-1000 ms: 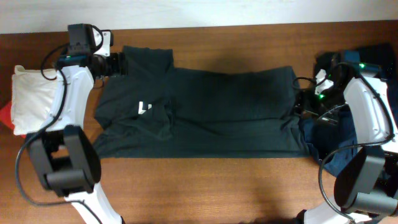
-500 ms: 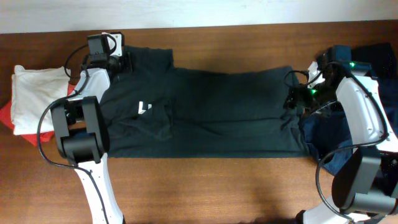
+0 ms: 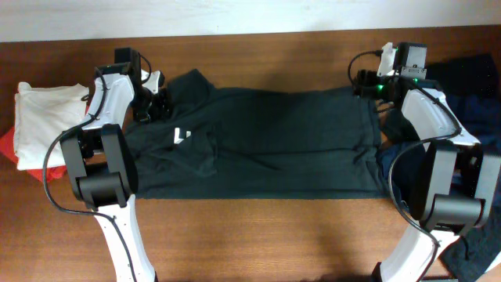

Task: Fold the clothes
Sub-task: 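Fold the t-shirt's top half down toward the bottom edge with both grippers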

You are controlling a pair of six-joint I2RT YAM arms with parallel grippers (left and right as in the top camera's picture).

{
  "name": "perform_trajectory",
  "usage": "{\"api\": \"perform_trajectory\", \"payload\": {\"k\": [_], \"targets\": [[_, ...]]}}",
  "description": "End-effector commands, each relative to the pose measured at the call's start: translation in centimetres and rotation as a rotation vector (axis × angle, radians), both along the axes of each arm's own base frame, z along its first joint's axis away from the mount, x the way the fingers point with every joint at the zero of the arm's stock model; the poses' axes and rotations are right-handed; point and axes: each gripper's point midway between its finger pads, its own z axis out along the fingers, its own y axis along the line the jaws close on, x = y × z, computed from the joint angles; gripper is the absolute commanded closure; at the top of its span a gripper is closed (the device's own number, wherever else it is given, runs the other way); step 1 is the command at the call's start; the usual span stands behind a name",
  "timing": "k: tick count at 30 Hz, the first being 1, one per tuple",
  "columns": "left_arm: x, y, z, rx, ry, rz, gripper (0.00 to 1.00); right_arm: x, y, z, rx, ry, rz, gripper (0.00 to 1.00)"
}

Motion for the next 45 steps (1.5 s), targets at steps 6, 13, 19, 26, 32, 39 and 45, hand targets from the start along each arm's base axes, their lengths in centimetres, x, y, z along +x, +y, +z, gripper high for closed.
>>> {"api": "perform_trajectory", "payload": {"k": [6, 13, 19, 26, 32, 39, 45], "targets": [[0.1, 0.1, 2.3, -0.007, -0.034, 0.001, 1.00, 3.2, -0.6, -5.8, -0.013, -0.034, -0.037, 0.21], [0.1, 0.0, 2.3, -0.007, -0.034, -0.001, 0.99, 3.6, 0.6, -10.0, -0.012, -0.008, -0.016, 0.21], [0.1, 0.0, 2.3, -0.007, -0.031, -0.001, 1.00, 3.7, -0.7, -10.1, -0.034, 0.002, -0.130, 0.89], [1.1, 2.7, 6.9, -0.001, -0.143, 0.032, 1.00, 0.5, -1.1, -7.0, -0.028, 0.192, -0.137, 0.96], [-3.2, 2.6, 12.9, -0.108, -0.118, 0.020, 1.00, -7.0, -0.5, -0.2, -0.006, 0.521, -0.137, 0.96], [-11.2, 3.2, 11.9, -0.068, 0.220, 0.021, 1.00, -15.6, -2.5, 0.5, -0.081, 0.864, -0.161, 0.96], [-14.3, 3.3, 12.2, -0.048, 0.346, -0.009, 1.00, -18.3, -2.2, 1.1, -0.081, 0.979, -0.114, 0.96]]}}
